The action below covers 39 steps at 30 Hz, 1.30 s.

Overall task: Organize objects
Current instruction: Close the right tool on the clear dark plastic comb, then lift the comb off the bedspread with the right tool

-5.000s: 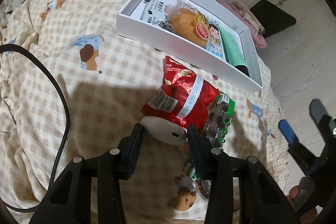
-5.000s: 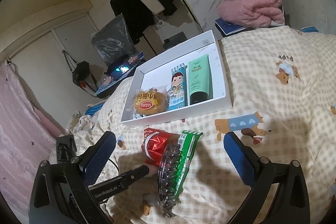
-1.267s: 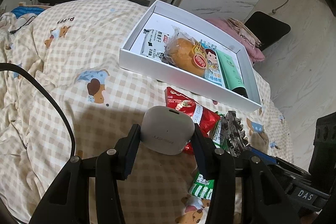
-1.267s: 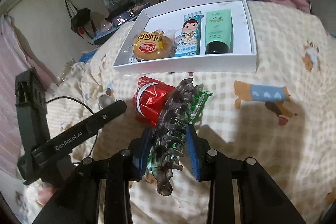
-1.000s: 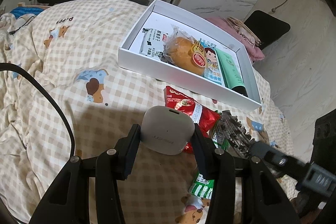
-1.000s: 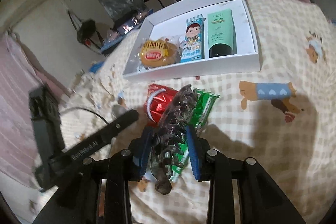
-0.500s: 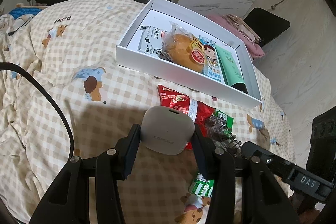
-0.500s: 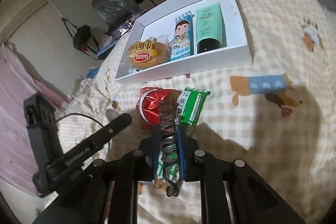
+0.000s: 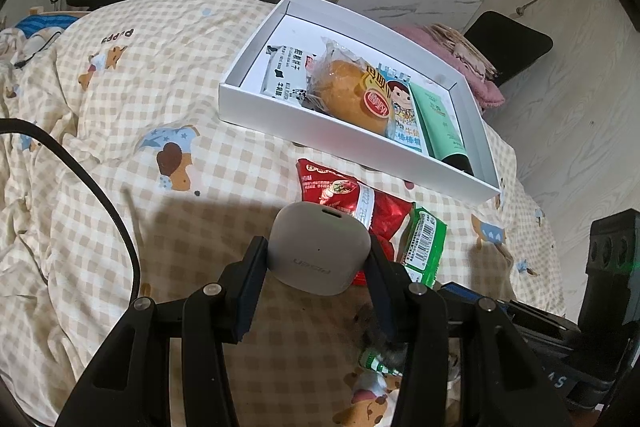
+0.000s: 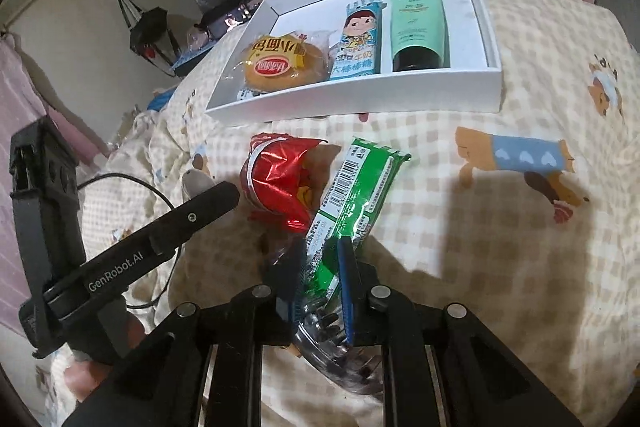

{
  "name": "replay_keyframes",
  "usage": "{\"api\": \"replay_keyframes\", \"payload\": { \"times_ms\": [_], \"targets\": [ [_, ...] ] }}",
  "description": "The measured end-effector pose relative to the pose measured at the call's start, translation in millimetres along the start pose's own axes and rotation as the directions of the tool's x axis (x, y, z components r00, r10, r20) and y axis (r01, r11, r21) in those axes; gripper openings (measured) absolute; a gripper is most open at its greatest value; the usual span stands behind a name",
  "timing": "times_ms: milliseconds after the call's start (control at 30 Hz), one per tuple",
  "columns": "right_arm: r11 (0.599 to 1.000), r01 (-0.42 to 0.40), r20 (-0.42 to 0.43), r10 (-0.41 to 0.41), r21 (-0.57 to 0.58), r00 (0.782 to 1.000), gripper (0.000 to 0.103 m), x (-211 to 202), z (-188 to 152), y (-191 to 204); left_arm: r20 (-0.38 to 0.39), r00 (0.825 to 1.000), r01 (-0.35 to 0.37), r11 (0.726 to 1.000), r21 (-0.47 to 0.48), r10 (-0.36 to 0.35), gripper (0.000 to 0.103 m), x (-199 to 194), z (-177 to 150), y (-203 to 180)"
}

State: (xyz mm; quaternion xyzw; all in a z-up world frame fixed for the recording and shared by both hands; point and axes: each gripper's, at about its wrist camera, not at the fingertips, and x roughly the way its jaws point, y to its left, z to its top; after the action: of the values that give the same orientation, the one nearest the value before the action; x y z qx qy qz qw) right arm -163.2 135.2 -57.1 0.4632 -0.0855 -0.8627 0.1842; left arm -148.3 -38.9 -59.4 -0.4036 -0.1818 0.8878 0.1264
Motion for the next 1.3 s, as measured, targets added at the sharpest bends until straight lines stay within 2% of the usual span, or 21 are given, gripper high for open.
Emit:
{"api": "replay_keyframes", "payload": {
  "times_ms": [67, 133, 267, 333, 467, 600, 667, 767, 833, 933, 1000, 1067, 1100, 1233, 1300],
  "targets": [
    [1.000, 0.024, -0.011, -0.025, -0.020, 1.000, 0.027, 1.9, -0.8, 1.9, -0.001, 1.000, 0.000, 1.000, 0.001, 0.000, 0.051, 0.4, -0.6, -0.1],
    [0.998, 0.045, -0.009, -0.045, -0.041, 0.999, 0.071, 1.9, -1.8, 4.2, -0.001, 1.000, -0.001, 1.000, 0.000, 0.001, 0.051, 0.4, -0.9, -0.1],
    [0.993, 0.082, 0.030, -0.080, -0.080, 0.996, 0.071, -9.0, -0.9, 9.7, -0.001, 1.000, 0.000, 1.000, -0.001, 0.000, 0.051, 0.3, -0.9, -0.2],
    [0.994, 0.089, 0.013, -0.088, -0.062, 0.996, 0.071, -14.1, 1.4, 6.1, 0.000, 1.000, 0.001, 1.000, -0.002, -0.001, 0.051, 0.3, -0.9, -0.2],
    [0.999, 0.048, 0.004, -0.048, 0.003, 0.999, 0.071, -35.9, 9.9, -4.7, 0.000, 1.000, 0.004, 1.000, 0.000, -0.004, 0.051, 0.7, -1.3, -0.3],
    [0.998, -0.031, -0.039, 0.033, 0.057, 0.999, 0.071, -41.9, 12.1, -15.5, -0.001, 1.000, 0.004, 1.000, 0.002, -0.004, 0.051, -0.3, -1.3, 0.0],
    [0.999, -0.027, -0.080, 0.030, 0.047, 0.996, 0.065, -37.2, 11.0, -16.1, -0.002, 1.000, 0.004, 1.000, 0.002, -0.004, 0.051, -0.1, -1.2, -0.1],
    [0.999, -0.046, -0.089, 0.045, -0.004, 0.995, 0.063, -29.6, 7.9, -8.9, -0.002, 1.000, 0.002, 1.000, 0.003, -0.002, 0.051, -0.9, -1.3, -0.3],
    [0.996, -0.037, -0.112, 0.027, -0.086, 0.993, 0.063, -19.1, 1.8, 6.0, 0.000, 1.000, 0.003, 1.000, 0.000, -0.003, 0.051, -0.7, -1.1, -0.3],
    [0.983, -0.068, -0.149, 0.042, -0.171, 0.988, 0.063, -1.1, -8.3, 25.6, 0.000, 1.000, 0.002, 1.000, -0.005, -0.002, 0.051, -0.6, -0.8, 0.7],
    [0.975, -0.047, -0.162, 0.011, -0.219, 0.987, 0.063, 8.4, -13.6, 34.7, 0.001, 1.000, 0.001, 1.000, -0.008, -0.001, 0.051, -0.8, -0.9, 1.6],
    [0.960, 0.023, -0.153, -0.068, -0.279, 0.986, 0.063, 15.7, -18.7, 41.2, 0.002, 1.000, 0.001, 1.000, -0.010, -0.001, 0.051, -1.0, -0.8, 2.1],
    [0.956, 0.042, -0.155, -0.090, -0.292, 0.984, 0.058, 18.9, -20.4, 41.6, 0.001, 1.000, 0.001, 1.000, -0.010, -0.001, 0.051, -1.0, -0.7, 2.3],
    [0.943, 0.068, -0.186, -0.135, -0.325, 0.973, 0.051, 27.0, -25.2, 43.3, -0.001, 1.000, 0.000, 1.000, -0.008, 0.000, 0.051, -0.9, -1.0, 2.1],
    [0.929, 0.091, -0.198, -0.171, -0.360, 0.965, 0.051, 31.6, -28.9, 47.9, -0.004, 1.000, 0.001, 1.000, -0.006, -0.001, 0.051, -0.6, -0.8, 1.8]
  ]
}}
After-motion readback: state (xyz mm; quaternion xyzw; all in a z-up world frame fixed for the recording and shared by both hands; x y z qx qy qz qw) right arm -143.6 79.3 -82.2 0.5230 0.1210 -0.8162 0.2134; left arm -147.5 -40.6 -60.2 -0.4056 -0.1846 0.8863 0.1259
